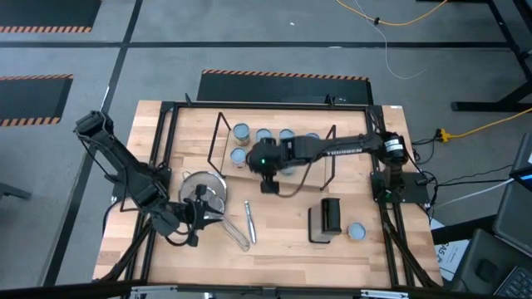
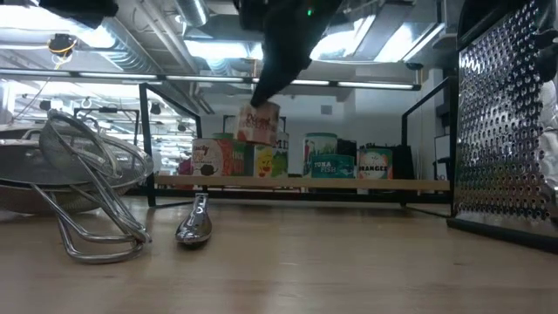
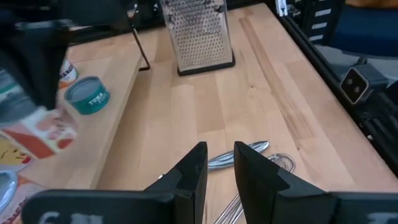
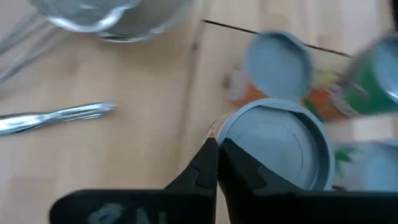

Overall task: Pick and place cans onto a shelf
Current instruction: Put the brown can on the shelf aligned with the other red can

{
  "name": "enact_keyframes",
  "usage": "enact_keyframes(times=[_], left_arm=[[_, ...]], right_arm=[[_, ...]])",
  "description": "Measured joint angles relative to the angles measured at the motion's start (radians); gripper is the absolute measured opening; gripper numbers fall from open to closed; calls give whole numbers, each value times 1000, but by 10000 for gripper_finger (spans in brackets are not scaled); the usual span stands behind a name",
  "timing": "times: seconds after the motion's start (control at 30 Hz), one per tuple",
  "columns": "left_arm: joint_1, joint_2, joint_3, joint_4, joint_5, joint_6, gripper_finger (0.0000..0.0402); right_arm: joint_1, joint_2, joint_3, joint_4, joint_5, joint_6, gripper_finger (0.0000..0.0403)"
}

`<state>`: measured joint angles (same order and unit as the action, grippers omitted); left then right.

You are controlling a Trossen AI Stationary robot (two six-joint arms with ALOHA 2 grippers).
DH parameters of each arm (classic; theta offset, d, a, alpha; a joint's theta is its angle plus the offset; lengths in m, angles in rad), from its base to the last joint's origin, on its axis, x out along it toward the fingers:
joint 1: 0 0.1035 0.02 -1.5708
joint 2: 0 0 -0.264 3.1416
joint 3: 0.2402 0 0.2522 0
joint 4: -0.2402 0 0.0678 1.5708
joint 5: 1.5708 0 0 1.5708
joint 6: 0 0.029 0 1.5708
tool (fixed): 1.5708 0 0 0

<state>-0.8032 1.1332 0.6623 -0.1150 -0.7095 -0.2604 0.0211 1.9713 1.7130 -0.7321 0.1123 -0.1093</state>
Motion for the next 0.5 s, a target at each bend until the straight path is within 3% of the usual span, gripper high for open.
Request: enact_keyframes(times=[0.5], left_arm=[[0,0,-1,5,-7,1,72]], right_arm=[[-76,47,-1,-8,-28,56,14]])
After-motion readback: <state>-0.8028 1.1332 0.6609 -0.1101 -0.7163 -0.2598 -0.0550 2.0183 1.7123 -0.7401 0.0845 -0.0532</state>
